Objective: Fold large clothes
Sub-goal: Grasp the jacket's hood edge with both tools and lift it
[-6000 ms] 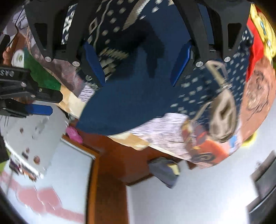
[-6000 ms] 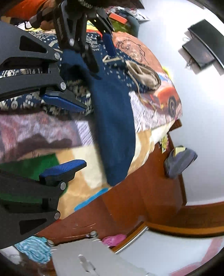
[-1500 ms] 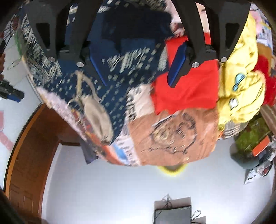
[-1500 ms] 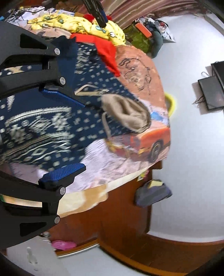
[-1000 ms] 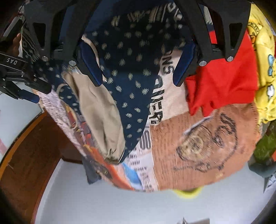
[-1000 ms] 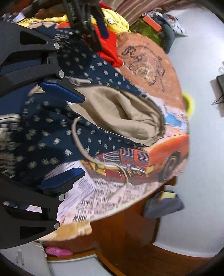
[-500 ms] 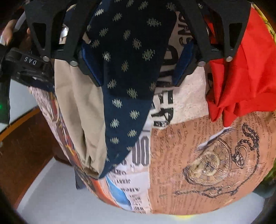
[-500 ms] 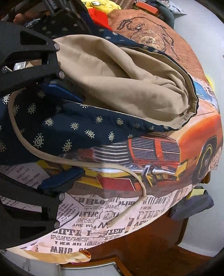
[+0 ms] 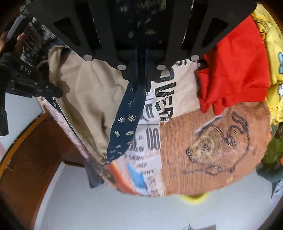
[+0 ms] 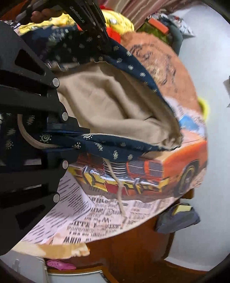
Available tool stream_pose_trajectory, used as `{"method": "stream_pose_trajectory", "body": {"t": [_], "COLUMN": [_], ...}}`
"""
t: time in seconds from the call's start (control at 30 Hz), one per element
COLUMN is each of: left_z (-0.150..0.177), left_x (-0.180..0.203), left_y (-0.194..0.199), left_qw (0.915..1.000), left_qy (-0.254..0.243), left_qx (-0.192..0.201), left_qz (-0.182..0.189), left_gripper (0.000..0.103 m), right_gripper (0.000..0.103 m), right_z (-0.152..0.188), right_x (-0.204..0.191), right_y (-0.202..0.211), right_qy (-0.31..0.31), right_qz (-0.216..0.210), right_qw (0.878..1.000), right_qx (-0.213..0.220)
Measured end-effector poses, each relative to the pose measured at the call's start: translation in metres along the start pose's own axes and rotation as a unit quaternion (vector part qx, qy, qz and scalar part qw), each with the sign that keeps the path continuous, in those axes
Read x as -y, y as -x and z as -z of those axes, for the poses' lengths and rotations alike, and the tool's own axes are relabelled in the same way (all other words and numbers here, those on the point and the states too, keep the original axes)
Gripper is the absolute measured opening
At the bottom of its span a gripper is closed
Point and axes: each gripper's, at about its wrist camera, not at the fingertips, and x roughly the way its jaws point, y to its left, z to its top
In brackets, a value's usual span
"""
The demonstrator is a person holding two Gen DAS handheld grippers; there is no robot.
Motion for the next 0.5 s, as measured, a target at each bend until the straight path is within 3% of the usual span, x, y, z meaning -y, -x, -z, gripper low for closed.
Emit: {"method": "stream_pose_trajectory", "body": {"t": [0.23,0.5], "left_z": [0.023,0.093], "left_x": [0.008,0.005], "left_y": [0.073,0.112], "left_qw": [0.9991,0.9983], "left_qy": [-0.022,-0.046], "left_qx": [0.030,0.020], "left_qz": [0.021,0.030], "left_gripper": [0.004,0.004], "right_gripper": [0.011,0.011], "right_z": [0.035,0.083], "right_x": [-0.029,-0.039], "right_y": [0.076,0.092], "right_qy": [0.050,0.082], "right_qz": [-0.020,-0.032], "right_qw": [0.998,0.995], "right_qx": [0.044,0.046]}}
